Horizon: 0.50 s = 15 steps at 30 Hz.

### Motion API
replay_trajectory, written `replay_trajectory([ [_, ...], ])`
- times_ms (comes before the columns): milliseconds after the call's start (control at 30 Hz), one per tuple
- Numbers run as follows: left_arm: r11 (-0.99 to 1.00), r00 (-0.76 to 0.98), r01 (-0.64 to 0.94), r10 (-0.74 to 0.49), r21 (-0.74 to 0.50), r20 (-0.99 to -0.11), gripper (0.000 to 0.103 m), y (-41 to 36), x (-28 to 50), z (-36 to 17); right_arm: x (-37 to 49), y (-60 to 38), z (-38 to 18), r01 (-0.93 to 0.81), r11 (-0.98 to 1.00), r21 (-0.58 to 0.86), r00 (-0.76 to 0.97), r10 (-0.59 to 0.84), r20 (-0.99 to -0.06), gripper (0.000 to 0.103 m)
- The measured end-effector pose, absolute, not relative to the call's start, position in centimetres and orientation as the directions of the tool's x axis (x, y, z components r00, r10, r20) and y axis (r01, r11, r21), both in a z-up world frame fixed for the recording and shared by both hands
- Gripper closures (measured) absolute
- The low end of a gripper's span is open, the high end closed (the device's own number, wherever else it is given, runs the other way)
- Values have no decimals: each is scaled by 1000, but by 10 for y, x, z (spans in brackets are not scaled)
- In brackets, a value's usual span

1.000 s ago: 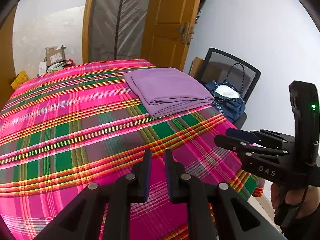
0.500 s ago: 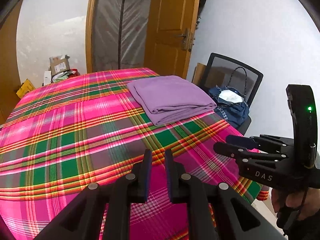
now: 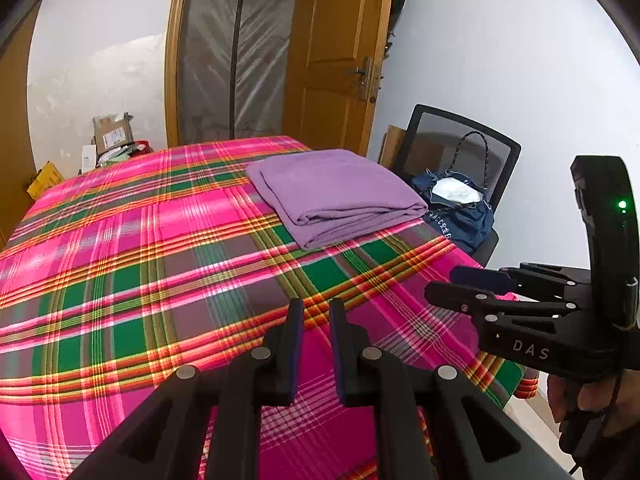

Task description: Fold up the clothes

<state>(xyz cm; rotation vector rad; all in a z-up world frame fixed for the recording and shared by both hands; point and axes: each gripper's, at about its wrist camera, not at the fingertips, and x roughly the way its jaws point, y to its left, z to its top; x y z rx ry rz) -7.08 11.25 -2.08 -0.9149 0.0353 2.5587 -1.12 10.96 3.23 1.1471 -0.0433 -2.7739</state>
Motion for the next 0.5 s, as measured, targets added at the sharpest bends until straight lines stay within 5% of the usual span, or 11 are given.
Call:
replay_trajectory([
  [500,-922,-694,-374,350,-101,-629,90,98,-85,-13,-13,110,37,98,-990,97,-707,-138,-693,67],
])
